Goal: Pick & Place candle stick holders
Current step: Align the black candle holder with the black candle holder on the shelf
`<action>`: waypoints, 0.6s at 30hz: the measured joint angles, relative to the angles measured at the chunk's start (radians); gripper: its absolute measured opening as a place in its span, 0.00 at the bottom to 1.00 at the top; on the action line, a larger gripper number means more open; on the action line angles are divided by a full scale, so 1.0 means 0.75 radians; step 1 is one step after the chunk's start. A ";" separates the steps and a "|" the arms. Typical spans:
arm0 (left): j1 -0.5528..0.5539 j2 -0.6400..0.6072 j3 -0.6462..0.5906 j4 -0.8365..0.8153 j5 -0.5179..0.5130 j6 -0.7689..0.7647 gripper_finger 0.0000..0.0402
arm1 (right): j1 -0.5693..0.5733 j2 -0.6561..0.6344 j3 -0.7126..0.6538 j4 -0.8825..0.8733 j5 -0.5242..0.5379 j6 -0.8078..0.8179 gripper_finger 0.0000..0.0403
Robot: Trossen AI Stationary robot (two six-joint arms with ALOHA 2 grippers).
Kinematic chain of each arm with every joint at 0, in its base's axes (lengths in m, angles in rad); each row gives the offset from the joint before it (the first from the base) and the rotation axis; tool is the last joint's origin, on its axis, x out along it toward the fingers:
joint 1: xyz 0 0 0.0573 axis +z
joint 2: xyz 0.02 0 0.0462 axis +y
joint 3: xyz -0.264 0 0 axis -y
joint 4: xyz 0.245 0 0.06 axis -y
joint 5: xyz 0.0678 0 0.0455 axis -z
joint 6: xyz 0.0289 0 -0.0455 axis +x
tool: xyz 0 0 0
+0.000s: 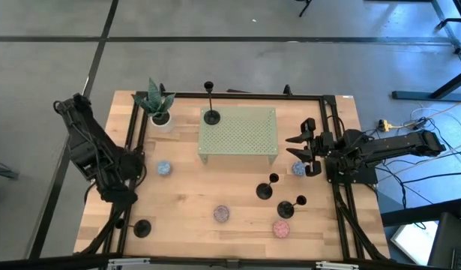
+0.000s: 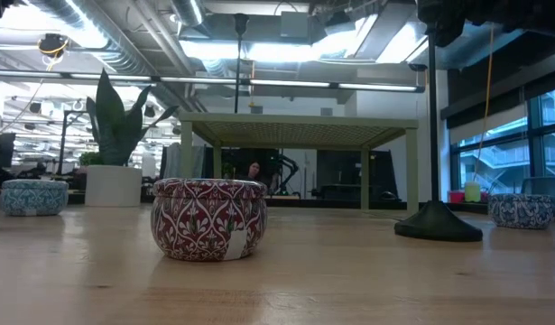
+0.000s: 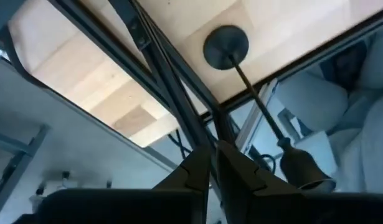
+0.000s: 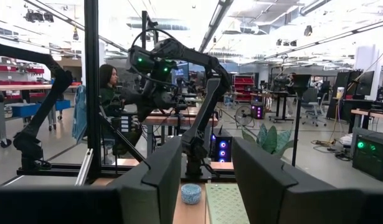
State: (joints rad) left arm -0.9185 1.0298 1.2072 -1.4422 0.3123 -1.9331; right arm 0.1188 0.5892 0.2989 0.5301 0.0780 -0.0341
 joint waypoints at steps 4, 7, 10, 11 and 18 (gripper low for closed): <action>-0.022 0.000 0.000 0.007 0.057 -0.037 0.10 | 0.000 0.000 0.000 0.000 0.000 0.000 0.36; -0.019 -0.001 0.000 0.008 0.122 -0.099 0.16 | 0.000 0.000 0.000 0.000 0.000 0.000 0.36; -0.021 -0.004 0.000 0.008 0.229 -0.179 0.22 | 0.000 0.000 0.000 0.000 0.000 0.000 0.36; -0.021 -0.004 0.000 0.012 0.249 -0.200 0.24 | 0.000 0.000 0.000 0.000 0.000 0.000 0.36; -0.020 -0.004 0.000 0.196 0.210 -0.376 0.32 | 0.000 0.000 0.000 0.034 0.000 -0.069 0.36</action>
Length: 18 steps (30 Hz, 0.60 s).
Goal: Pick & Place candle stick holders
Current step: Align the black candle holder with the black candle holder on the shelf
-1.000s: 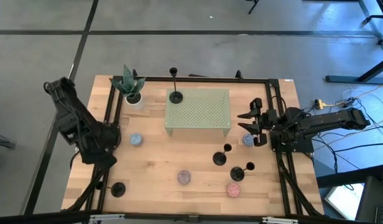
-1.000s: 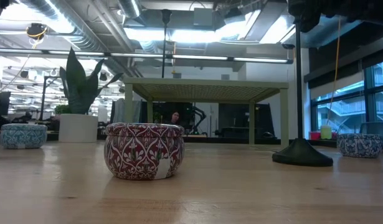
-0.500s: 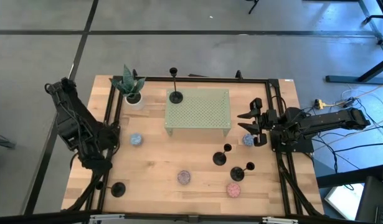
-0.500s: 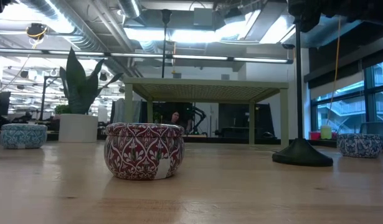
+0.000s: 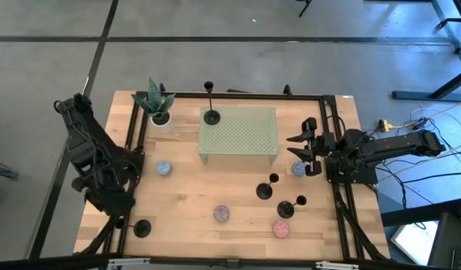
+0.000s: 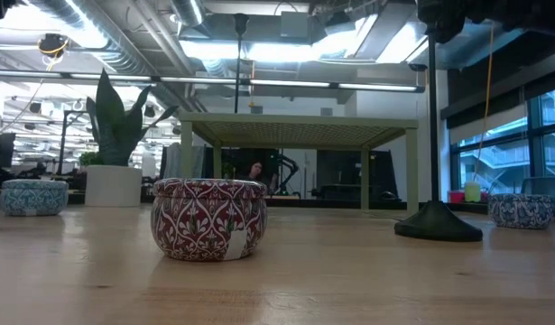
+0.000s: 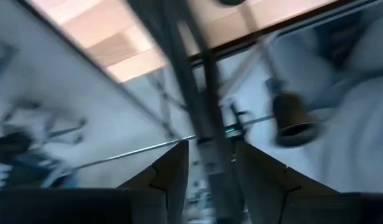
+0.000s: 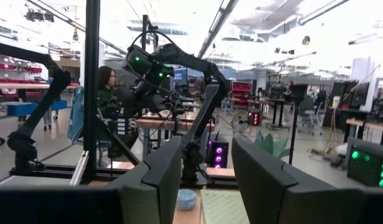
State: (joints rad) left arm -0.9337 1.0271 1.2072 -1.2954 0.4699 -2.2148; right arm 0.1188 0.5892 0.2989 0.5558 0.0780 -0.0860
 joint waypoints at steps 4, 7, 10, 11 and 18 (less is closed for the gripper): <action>-0.001 0.017 0.000 0.104 -0.173 -0.042 0.32 | 0.000 0.000 0.000 0.015 0.000 -0.006 0.36; -0.003 0.050 0.000 0.118 -0.153 -0.019 0.31 | 0.000 0.000 0.000 0.019 0.000 -0.007 0.36; -0.020 0.088 0.001 0.133 -0.101 0.008 0.31 | 0.000 0.000 0.000 0.027 0.000 -0.007 0.36; -0.028 0.102 0.009 0.130 -0.103 0.024 0.31 | 0.000 0.000 0.000 0.027 0.000 -0.007 0.36; -0.090 0.196 0.160 0.028 -0.277 0.051 0.31 | 0.000 0.000 0.000 0.032 0.000 -0.007 0.36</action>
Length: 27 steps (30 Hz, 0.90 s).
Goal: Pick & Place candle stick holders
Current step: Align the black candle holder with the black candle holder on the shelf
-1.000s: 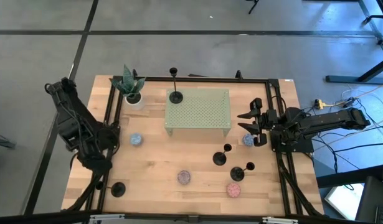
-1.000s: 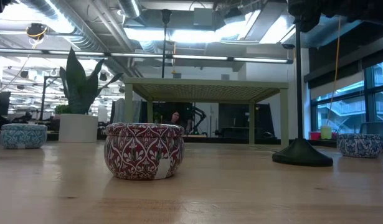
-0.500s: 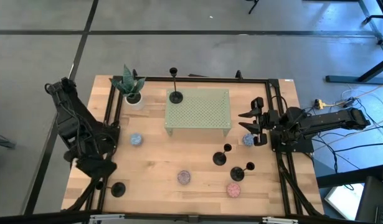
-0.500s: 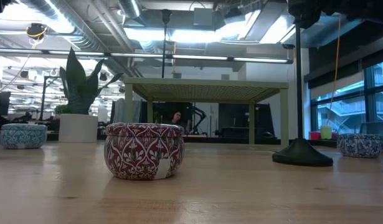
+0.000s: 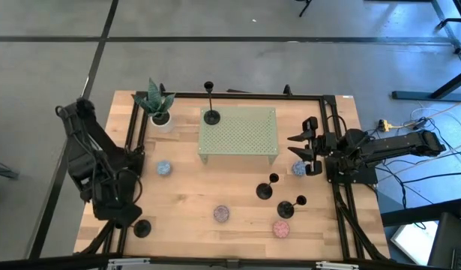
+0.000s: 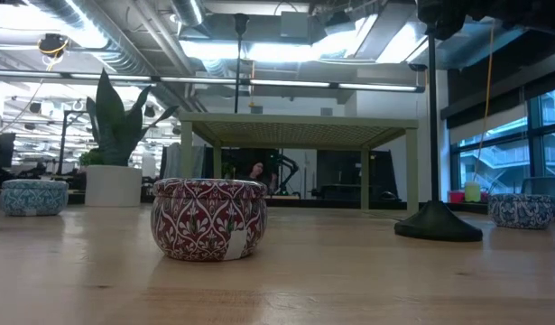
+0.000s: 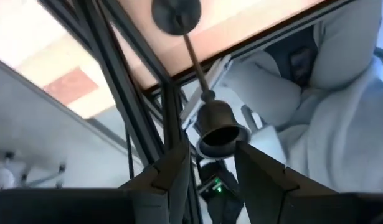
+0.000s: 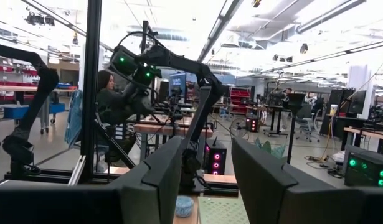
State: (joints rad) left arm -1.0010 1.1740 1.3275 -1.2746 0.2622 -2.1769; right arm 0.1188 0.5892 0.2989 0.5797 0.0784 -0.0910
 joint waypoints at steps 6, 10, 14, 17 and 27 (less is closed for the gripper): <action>-0.033 0.069 0.037 -0.061 -0.027 0.019 0.31 | 0.000 0.000 0.000 0.000 0.000 0.001 0.36; -0.053 0.103 0.037 -0.061 -0.009 0.021 0.31 | 0.000 0.000 0.000 0.000 0.000 0.000 0.36; -0.064 0.122 0.037 -0.061 -0.009 0.023 0.31 | 0.000 0.000 0.000 0.000 0.000 0.000 0.36; -0.064 0.132 0.037 -0.069 -0.034 0.039 0.30 | 0.000 0.000 0.000 0.000 0.000 0.000 0.36; -0.063 0.158 0.037 -0.085 -0.035 0.161 0.12 | 0.000 0.000 0.000 -0.001 0.000 0.000 0.36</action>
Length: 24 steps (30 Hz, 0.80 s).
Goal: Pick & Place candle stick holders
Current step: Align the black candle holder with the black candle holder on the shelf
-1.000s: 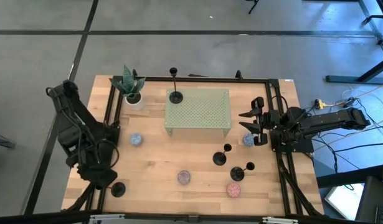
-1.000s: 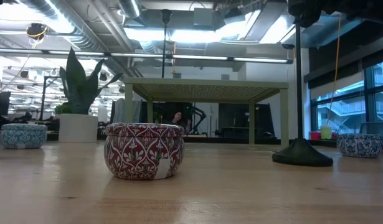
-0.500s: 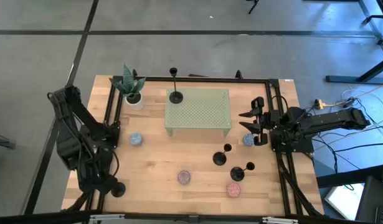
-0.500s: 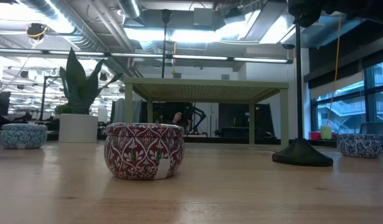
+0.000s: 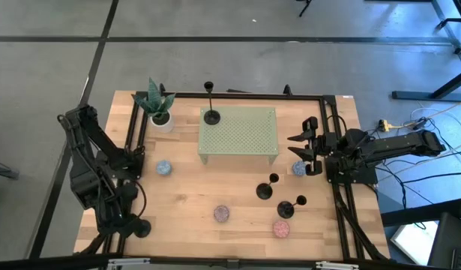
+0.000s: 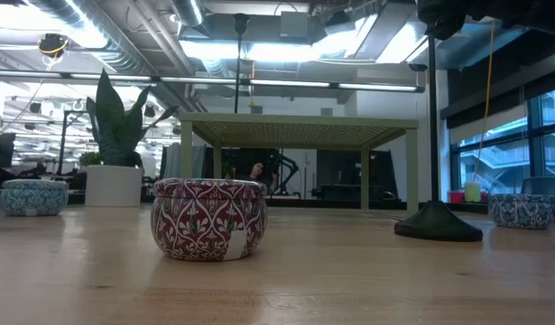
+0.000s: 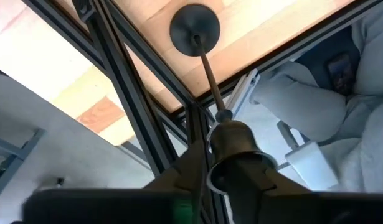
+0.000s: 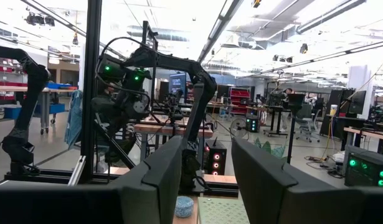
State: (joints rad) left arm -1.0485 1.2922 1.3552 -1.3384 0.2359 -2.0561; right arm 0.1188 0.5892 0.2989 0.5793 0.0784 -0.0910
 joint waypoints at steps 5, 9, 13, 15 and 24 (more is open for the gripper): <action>0.029 -0.001 0.003 0.011 -0.013 0.066 0.03 | 0.000 0.000 0.000 0.000 0.000 0.000 0.36; 0.099 0.002 0.032 -0.017 -0.011 0.183 0.04 | 0.000 0.000 0.000 0.002 0.000 0.000 0.36; 0.194 0.002 0.167 -0.096 -0.061 0.300 0.04 | 0.000 0.000 0.000 0.007 0.000 0.001 0.36; 0.252 0.002 0.255 -0.156 -0.083 0.328 0.04 | 0.000 0.000 0.000 0.008 0.000 0.000 0.36; 0.607 -0.001 0.540 -0.254 -0.420 0.790 0.04 | 0.000 0.000 0.000 0.041 0.000 -0.034 0.36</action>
State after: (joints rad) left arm -0.5931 1.2915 1.7599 -1.5287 -0.0791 -1.4638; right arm 0.1188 0.5890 0.2989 0.6104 0.0784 -0.1165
